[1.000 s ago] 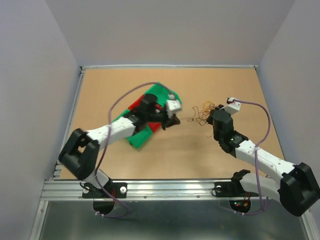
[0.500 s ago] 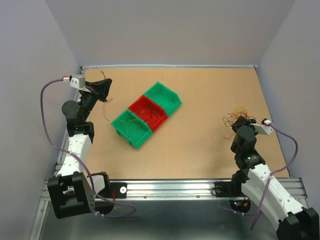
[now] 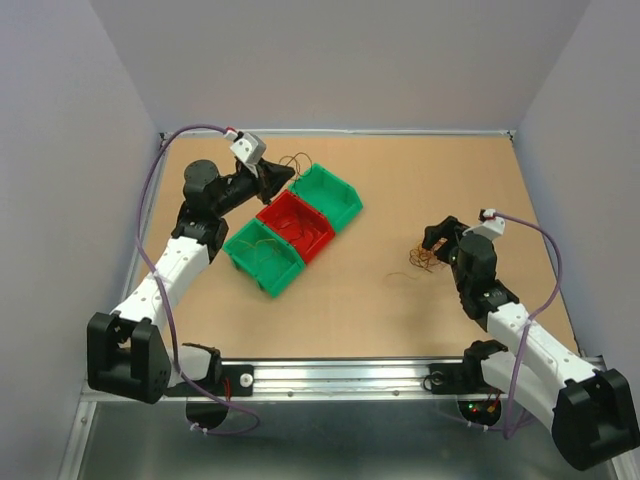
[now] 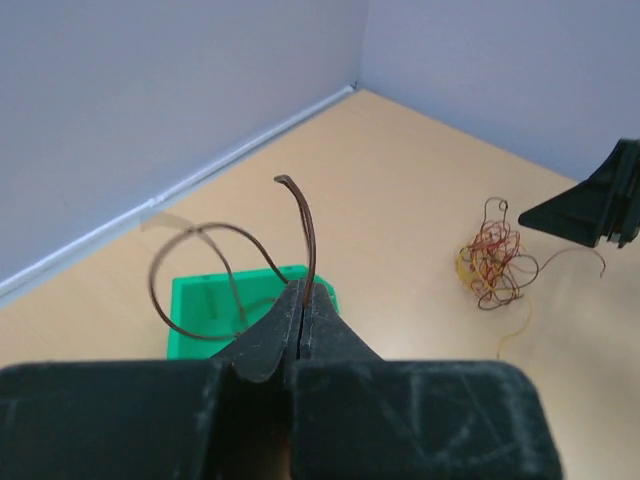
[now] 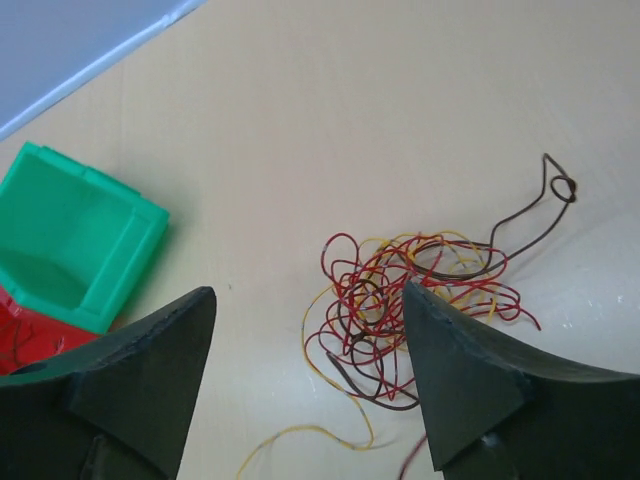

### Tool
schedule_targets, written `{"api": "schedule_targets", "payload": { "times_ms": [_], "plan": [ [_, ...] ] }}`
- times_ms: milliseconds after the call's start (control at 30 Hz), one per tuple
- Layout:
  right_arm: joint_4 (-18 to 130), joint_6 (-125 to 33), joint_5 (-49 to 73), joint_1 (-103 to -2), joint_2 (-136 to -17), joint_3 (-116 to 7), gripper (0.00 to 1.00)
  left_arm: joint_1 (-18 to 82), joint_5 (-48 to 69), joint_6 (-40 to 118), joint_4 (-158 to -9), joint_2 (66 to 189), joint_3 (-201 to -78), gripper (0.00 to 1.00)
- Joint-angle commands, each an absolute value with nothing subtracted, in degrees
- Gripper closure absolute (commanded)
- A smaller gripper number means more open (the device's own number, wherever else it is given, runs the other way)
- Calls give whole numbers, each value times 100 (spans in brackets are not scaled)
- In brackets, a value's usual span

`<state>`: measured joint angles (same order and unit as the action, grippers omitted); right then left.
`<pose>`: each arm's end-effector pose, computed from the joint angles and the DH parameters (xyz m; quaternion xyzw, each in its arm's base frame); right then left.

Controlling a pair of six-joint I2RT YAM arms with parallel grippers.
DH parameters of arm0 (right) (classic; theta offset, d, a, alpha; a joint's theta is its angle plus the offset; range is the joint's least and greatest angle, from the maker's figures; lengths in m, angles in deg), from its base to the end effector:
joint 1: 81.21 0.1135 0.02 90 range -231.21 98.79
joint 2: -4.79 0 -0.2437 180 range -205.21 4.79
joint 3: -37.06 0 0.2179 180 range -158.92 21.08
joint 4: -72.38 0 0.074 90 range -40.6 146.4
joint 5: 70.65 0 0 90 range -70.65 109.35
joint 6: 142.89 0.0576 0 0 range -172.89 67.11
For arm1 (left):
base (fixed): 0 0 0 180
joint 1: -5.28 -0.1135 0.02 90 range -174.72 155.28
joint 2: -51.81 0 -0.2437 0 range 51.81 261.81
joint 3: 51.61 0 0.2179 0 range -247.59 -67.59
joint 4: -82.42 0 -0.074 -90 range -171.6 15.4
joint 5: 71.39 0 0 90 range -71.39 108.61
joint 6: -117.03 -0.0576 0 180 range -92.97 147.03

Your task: Untangle the cables

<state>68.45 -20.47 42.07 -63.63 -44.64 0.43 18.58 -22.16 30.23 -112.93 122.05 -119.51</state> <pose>0.1933 0.0379 0.2137 0.2182 0.7650 0.1040 0.5970 0.2540 -0.0987 0.3604 0.3229 0.5572 -0.3198 0.6949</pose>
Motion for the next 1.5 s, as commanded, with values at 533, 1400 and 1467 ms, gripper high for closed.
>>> {"api": "schedule_targets", "payload": {
  "times_ms": [533, 1400, 1467],
  "plan": [
    [7450, -2547, 3323, -6381, -4074, -46, 11, 2092, -1812, 1456, -9778, 12678, -12384, 100],
    [7486, -2512, 3227, -6381, -4101, -63, 11, 2092, -2104, 1323, -10656, 11043, -11259, 100],
    [7486, -2529, 3270, -6372, -4083, -55, 11, 2093, -1936, 1393, -10621, 11043, -11277, 100]
  ]
}}
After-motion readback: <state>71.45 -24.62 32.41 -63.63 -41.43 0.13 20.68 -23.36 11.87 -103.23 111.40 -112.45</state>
